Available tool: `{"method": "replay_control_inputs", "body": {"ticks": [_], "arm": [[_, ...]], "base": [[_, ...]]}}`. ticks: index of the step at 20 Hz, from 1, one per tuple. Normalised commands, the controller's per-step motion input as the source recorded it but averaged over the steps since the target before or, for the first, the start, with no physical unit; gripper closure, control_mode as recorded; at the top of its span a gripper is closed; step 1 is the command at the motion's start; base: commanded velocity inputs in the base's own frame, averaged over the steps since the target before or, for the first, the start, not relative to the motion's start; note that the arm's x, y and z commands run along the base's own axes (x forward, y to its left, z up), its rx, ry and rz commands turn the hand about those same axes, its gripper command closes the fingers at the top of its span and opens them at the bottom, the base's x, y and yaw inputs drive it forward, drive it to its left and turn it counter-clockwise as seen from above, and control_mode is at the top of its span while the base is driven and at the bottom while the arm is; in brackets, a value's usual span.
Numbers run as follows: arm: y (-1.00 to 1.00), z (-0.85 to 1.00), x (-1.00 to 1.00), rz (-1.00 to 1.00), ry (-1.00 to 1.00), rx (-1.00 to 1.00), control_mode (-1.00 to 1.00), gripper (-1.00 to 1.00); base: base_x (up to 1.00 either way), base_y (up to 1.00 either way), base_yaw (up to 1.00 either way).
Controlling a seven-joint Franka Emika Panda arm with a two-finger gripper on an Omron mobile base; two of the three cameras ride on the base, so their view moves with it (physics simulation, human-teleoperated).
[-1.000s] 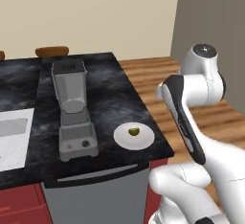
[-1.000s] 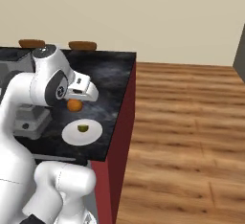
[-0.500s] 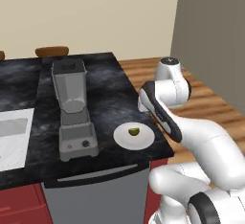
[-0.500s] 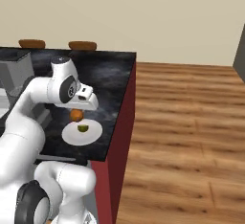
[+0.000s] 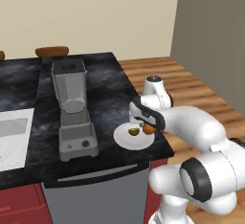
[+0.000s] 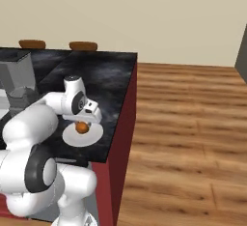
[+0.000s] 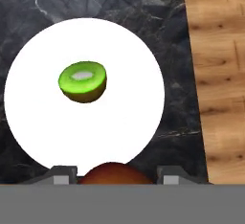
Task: Pick the kiwi and mango from the fridge and place them on the plate next to the blender to make a fruit smoothie.
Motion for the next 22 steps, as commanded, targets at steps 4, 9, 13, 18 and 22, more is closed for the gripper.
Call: {"method": "replay_control_inputs", "body": {"ticks": [4, 9, 13, 18, 22], "arm": [[0.13, -0.54, 0.64, 0.00, 0.01, 0.00, -1.00, 1.00], [0.01, -0.28, 0.41, 0.00, -0.02, 0.00, -1.00, -1.00], [0.01, -0.01, 0.02, -0.01, 0.00, 0.00, -1.00, -1.00], [0.15, 0.59, -0.15, -0.02, -0.01, 0.00, -1.00, -1.00], [-0.18, 0.56, -1.00, -0.01, -0.29, 0.05, -1.00, -1.00]], "base": [[0.00, 0.00, 0.00], [0.00, 0.00, 0.00], [0.00, 0.00, 0.00], [0.00, 0.00, 0.00], [0.00, 0.00, 0.00]]}}
